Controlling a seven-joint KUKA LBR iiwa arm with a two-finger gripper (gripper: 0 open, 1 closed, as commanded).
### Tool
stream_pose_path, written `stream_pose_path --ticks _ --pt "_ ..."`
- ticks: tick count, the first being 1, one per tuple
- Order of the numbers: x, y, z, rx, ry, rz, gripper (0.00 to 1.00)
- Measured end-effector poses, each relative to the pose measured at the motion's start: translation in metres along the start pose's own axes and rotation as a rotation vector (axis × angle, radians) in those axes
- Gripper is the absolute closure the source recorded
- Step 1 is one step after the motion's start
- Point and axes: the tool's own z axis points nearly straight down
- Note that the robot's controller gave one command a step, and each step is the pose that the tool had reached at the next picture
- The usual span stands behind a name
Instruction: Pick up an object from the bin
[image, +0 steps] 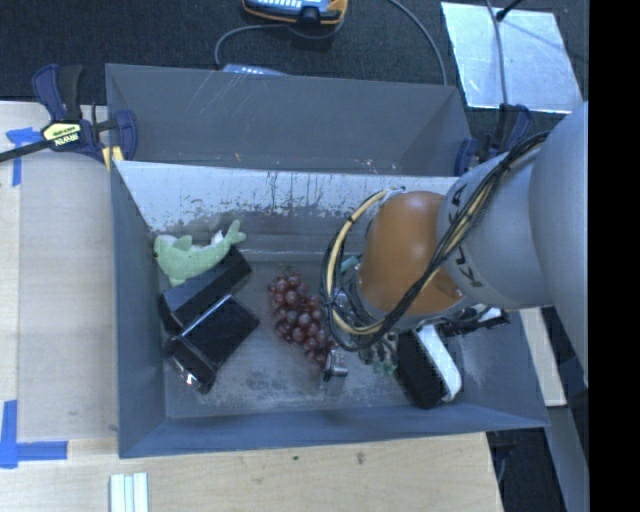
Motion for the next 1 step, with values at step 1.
stream_pose_path --ticks 1 --pt "-0.0019 -0.0049 0.0097 -0.002 -0.008 0.355 1.00"
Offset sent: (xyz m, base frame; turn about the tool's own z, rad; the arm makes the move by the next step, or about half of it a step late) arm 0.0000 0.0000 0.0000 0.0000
